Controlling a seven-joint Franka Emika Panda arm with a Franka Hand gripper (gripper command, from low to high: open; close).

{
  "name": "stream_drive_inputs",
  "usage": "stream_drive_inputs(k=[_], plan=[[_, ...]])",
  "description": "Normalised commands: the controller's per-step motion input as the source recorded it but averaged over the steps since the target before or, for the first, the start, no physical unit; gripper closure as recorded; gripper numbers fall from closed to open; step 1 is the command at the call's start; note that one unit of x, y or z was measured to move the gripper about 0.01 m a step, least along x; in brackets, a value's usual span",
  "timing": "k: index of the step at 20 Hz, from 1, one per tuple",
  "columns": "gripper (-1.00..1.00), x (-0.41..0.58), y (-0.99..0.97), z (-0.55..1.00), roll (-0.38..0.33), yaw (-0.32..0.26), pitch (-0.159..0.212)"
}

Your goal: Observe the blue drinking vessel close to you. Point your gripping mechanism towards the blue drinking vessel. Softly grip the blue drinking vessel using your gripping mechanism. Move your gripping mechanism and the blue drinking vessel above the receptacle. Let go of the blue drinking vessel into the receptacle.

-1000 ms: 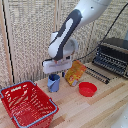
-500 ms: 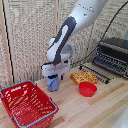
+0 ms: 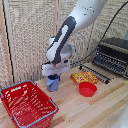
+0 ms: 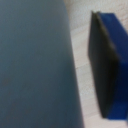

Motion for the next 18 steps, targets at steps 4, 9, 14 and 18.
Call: stream_drive_inputs(k=[4, 9, 14, 18], plan=[[1.00, -0.011, -0.08, 0.71, 0.113, -0.065, 0.000], [1.00, -0.003, -0.13, 0.89, 0.110, -0.062, 0.000], [1.00, 0.000, -0.08, 0.89, 0.104, -0.037, 0.016], [1.00, -0.045, 0.33, 0.85, 0.085, -0.001, 0.064]])
